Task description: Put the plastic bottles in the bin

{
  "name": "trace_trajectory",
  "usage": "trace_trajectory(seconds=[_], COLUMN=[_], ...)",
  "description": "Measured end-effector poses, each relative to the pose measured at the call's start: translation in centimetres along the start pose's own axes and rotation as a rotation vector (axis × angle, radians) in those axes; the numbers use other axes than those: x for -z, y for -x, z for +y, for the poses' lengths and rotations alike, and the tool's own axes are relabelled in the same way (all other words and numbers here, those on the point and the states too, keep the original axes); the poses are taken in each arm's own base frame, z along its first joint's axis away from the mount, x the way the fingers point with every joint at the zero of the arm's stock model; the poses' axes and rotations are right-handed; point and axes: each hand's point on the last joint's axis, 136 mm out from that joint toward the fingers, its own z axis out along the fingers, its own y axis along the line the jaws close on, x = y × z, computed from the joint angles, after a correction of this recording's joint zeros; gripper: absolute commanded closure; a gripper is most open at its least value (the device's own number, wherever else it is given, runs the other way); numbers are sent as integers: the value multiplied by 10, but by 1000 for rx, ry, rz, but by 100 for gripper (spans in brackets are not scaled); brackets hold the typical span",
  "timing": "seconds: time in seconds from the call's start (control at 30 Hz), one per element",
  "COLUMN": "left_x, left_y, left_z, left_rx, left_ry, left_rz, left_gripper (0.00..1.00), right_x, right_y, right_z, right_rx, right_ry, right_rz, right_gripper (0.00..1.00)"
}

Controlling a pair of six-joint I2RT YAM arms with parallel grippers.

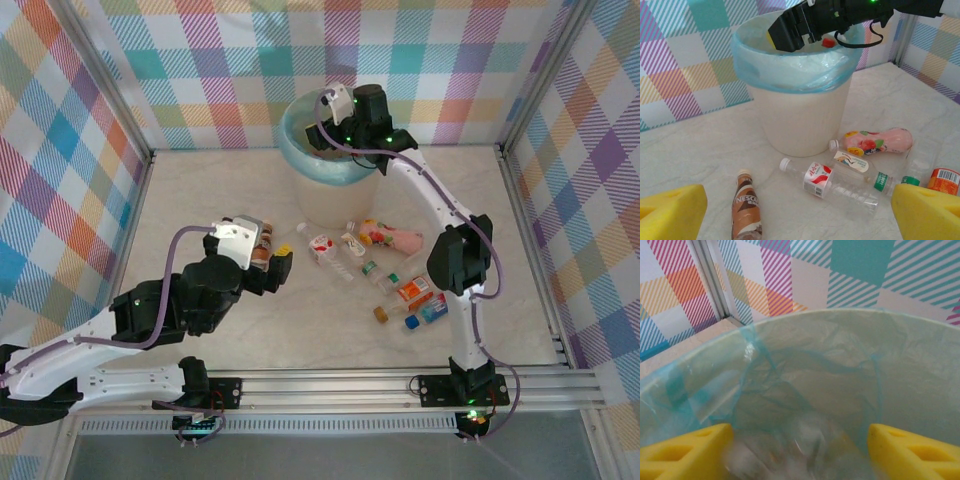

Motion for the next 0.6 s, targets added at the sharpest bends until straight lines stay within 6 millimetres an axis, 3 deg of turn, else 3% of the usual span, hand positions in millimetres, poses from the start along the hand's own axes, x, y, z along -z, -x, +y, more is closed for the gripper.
trace_trajectory(seconds=[0.13,0.23,0.5,0.6], left_x=[3,4,1,-2], left_y=[1,2,2,0], left_z=[7,9,12,11], left_rx=[20,30,38,32], left_ry=[11,14,31,36], left_rz=[-9,-12,-8,0], left_gripper=[5,5,5,5], right_x=[-1,1,28,41], right_y=[-6,0,54,63], right_z=[1,1,5,10], right_rx=[-7,-11,-10,-33], right_ry=[3,2,11,24], right_rz=[21,11,-89,-96], right_gripper=[19,19,20,20])
